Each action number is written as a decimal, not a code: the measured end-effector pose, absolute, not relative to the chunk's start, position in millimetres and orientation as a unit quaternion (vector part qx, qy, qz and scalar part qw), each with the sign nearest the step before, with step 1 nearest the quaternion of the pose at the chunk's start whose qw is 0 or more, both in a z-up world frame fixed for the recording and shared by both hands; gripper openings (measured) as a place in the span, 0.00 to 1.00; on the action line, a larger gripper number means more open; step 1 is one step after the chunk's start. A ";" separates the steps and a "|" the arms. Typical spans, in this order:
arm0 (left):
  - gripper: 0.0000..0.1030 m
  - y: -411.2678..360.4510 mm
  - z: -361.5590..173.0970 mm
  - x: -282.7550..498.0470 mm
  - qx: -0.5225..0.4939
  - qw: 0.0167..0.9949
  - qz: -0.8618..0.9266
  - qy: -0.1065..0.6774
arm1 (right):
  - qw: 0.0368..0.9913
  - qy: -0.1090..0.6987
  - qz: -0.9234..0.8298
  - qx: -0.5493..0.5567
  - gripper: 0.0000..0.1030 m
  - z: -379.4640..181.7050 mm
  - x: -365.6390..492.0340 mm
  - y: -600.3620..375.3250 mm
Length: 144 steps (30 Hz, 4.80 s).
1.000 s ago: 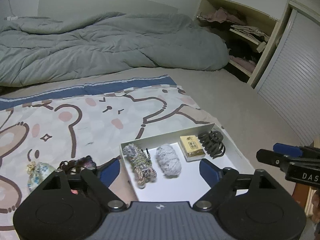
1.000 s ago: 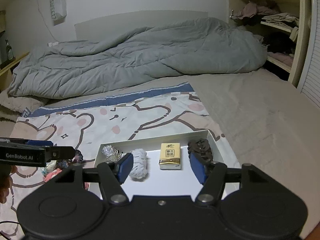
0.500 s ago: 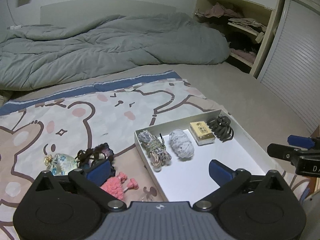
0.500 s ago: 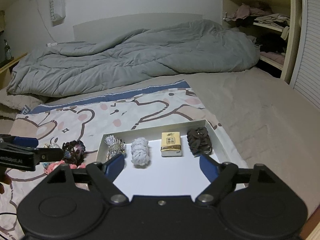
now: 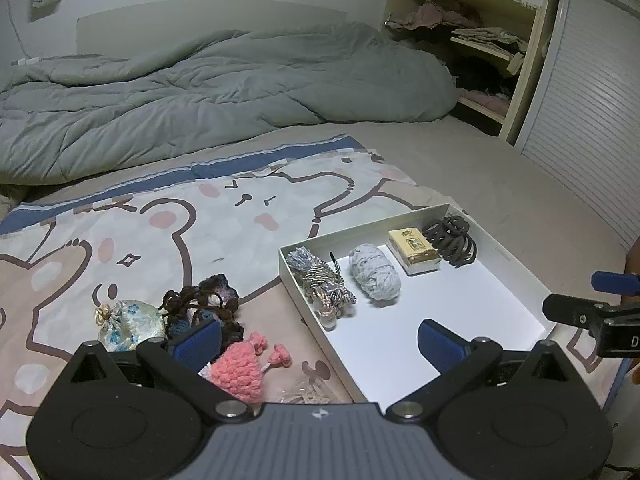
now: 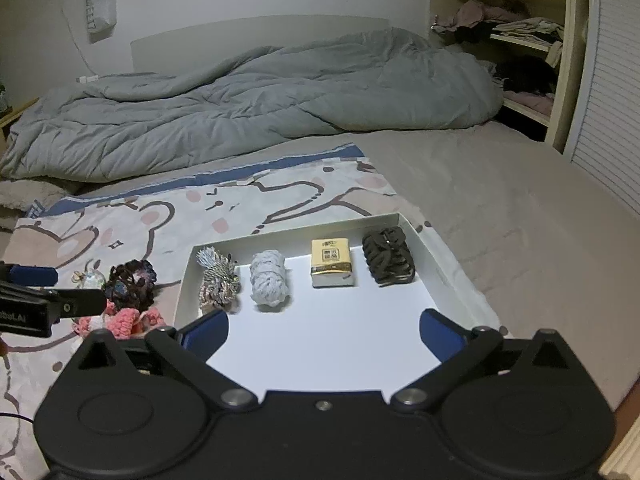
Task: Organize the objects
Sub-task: 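Open both tools and withdraw them from the box toward the remaining items, then grasp the pink crocheted doll with the left tool while the right tool grasps the clear cord bag, then lift the pink doll and clear cord bag and carry them toward the white box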
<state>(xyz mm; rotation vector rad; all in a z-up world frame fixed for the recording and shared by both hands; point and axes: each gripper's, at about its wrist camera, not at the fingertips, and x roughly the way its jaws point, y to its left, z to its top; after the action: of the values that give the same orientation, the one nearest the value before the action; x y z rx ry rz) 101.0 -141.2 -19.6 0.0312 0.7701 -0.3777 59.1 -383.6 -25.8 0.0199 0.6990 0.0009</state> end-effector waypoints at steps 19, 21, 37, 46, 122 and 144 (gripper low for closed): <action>1.00 -117.0 -14.8 105.5 -0.001 0.914 -0.179 0.365 | 0.937 0.349 -0.011 0.008 1.00 -29.5 62.0 -374.7; 1.00 -109.8 -13.8 106.1 -0.004 0.915 -0.175 0.363 | 0.937 0.350 -0.008 0.009 1.00 -29.4 63.5 -371.7; 1.00 -38.5 -3.9 105.0 -0.017 0.932 -0.116 0.343 | 0.936 0.345 0.062 0.019 1.00 -27.5 80.3 -322.3; 0.97 3.8 -5.3 106.5 -0.063 0.932 -0.077 0.348 | 0.933 0.343 0.105 0.011 1.00 -24.7 88.7 -286.3; 0.52 93.6 -107.5 132.9 -0.322 0.814 0.047 0.481 | 0.781 0.515 0.328 -0.129 0.73 -119.4 100.0 -160.4; 0.52 60.9 -133.8 159.7 -0.180 0.820 -0.021 0.543 | 0.808 0.499 0.284 -0.133 0.71 -122.8 133.3 -183.8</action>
<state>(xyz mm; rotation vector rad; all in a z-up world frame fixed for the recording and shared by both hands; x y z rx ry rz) 159.7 60.9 -133.8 -0.3825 1.1569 -0.0442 133.3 -183.8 -122.8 -0.2845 1.0675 0.6070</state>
